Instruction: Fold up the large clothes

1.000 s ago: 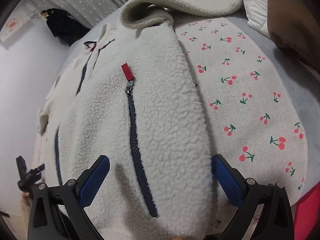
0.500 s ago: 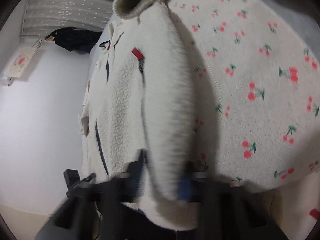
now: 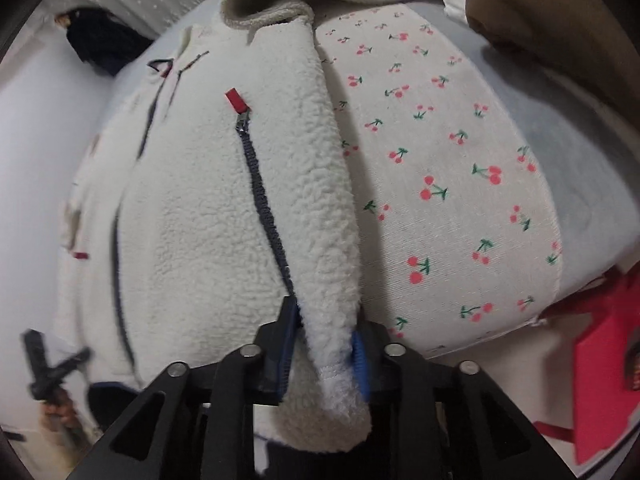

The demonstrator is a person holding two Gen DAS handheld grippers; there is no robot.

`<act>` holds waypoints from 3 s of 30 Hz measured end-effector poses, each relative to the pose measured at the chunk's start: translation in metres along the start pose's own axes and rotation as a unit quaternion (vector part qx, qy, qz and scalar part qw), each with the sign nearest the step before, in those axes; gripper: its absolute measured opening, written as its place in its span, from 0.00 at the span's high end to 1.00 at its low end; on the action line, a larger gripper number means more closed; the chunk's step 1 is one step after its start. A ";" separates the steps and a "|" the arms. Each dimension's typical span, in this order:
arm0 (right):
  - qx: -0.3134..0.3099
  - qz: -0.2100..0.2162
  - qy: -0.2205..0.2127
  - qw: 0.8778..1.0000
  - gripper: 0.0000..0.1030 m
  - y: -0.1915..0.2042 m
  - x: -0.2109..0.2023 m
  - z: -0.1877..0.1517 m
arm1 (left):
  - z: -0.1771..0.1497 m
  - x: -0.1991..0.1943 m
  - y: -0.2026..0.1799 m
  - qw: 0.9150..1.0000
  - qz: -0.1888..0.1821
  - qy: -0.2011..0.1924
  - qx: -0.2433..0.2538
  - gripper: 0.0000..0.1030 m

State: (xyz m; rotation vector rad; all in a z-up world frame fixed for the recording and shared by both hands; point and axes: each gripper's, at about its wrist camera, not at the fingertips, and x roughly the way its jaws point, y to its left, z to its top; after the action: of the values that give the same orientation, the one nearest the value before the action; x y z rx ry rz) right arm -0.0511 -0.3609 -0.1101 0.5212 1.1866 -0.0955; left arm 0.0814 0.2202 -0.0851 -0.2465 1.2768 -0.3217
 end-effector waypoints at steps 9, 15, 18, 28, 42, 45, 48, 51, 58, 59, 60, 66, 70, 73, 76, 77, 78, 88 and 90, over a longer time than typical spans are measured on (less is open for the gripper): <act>-0.046 0.000 -0.073 0.996 0.22 0.066 -0.025 0.052 | 0.103 -0.063 0.094 0.970 0.135 -0.181 -0.095 0.06; -0.073 -0.002 -0.049 0.996 0.21 0.124 0.020 0.085 | 0.194 -0.061 0.183 0.948 0.146 -0.222 -0.174 0.06; -0.095 -0.016 -0.044 0.994 0.21 0.152 0.044 0.099 | 0.227 -0.049 0.216 0.942 0.133 -0.223 -0.213 0.06; -0.148 -0.045 -0.028 0.988 0.20 0.215 0.105 0.127 | 0.305 -0.009 0.306 0.917 0.065 -0.235 -0.314 0.11; -0.169 -0.047 -0.031 0.984 0.20 0.236 0.123 0.142 | 0.242 -0.065 0.255 0.855 0.267 -0.332 -0.295 0.82; -0.165 -0.041 -0.027 0.985 0.20 0.231 0.125 0.142 | 0.227 -0.025 0.269 0.841 0.404 -0.201 -0.298 0.80; -0.170 -0.040 -0.029 0.984 0.20 0.233 0.123 0.147 | 0.216 -0.021 0.262 0.836 0.431 -0.191 -0.283 0.56; -0.185 -0.049 -0.041 0.981 0.20 0.236 0.119 0.160 | 0.221 -0.036 0.237 0.843 0.423 -0.220 -0.249 0.27; -0.201 -0.054 -0.091 0.974 0.19 0.241 0.114 0.235 | 0.291 -0.026 0.121 0.921 0.304 -0.242 -0.024 0.08; -0.213 -0.060 -0.103 0.970 0.18 0.244 0.115 0.250 | 0.305 -0.018 0.102 0.933 0.270 -0.239 0.017 0.07; -0.226 -0.065 -0.114 0.965 0.17 0.246 0.116 0.265 | 0.316 -0.009 0.089 0.938 0.251 -0.234 0.045 0.07; -0.311 -0.106 -0.164 0.930 0.17 0.247 0.133 0.344 | 0.394 0.065 0.012 0.959 0.126 -0.171 0.186 0.07; -0.327 -0.106 -0.103 0.933 0.17 0.232 0.164 0.394 | 0.420 0.120 -0.019 0.965 0.089 -0.110 0.221 0.07; -0.322 -0.123 -0.060 0.937 0.17 0.216 0.189 0.426 | 0.436 0.152 -0.026 0.969 0.074 -0.082 0.219 0.07; -0.293 -0.105 -0.008 0.950 0.17 0.195 0.211 0.447 | 0.443 0.172 -0.027 0.976 0.057 -0.059 0.201 0.16; -0.278 -0.085 0.005 0.957 0.16 0.188 0.217 0.453 | 0.442 0.176 -0.029 0.976 0.057 -0.061 0.200 0.17; -0.268 -0.073 0.005 0.961 0.15 0.183 0.220 0.455 | 0.440 0.174 -0.032 0.976 0.051 -0.064 0.204 0.27; -0.250 -0.095 -0.133 0.954 0.83 0.217 0.174 0.400 | 0.403 0.126 -0.047 0.983 0.043 -0.158 0.079 0.92; -0.251 -0.107 -0.177 0.946 0.85 0.230 0.158 0.396 | 0.398 0.103 -0.060 0.968 0.075 -0.223 0.086 0.93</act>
State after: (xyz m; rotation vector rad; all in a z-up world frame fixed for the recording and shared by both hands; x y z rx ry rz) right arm 0.4277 -0.3005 -0.0668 -0.0774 0.8643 -0.0659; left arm 0.4849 0.1273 -0.0468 -0.0659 0.8112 -0.2287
